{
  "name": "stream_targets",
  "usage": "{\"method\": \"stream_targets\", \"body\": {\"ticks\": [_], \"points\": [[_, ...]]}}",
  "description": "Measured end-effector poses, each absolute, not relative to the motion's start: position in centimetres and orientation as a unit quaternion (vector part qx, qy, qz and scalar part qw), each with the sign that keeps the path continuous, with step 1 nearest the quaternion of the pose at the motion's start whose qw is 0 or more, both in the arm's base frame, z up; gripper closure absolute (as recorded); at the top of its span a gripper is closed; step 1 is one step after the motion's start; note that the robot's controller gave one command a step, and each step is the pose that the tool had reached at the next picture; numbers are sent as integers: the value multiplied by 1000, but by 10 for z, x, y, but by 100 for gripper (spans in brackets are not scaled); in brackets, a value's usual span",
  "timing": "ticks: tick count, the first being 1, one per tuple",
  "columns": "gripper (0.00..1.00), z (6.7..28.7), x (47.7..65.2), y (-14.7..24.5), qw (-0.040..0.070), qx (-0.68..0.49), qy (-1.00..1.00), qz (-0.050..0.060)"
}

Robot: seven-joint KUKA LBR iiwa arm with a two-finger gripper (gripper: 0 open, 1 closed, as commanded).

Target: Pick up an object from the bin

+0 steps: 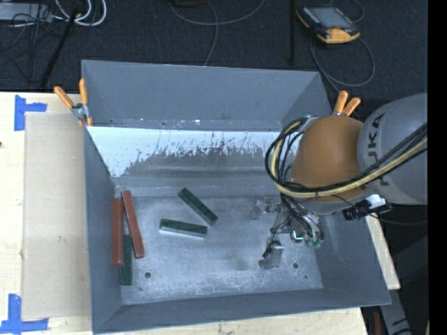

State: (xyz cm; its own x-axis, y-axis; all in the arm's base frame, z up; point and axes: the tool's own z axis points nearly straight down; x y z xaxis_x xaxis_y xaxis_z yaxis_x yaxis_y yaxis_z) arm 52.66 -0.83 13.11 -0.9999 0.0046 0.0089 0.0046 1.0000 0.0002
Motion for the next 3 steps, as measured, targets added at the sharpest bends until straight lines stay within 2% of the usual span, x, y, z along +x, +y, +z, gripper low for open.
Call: {"method": "stream_targets", "body": {"ticks": [1, 2, 3], "points": [[0, 126, 594, 54, -2, -9, -1000, -2], [0, 75, 590, 96, 2, -9, -1000, -1], [100, 79, 592, 94, 0, -10, -1000, 0]]}}
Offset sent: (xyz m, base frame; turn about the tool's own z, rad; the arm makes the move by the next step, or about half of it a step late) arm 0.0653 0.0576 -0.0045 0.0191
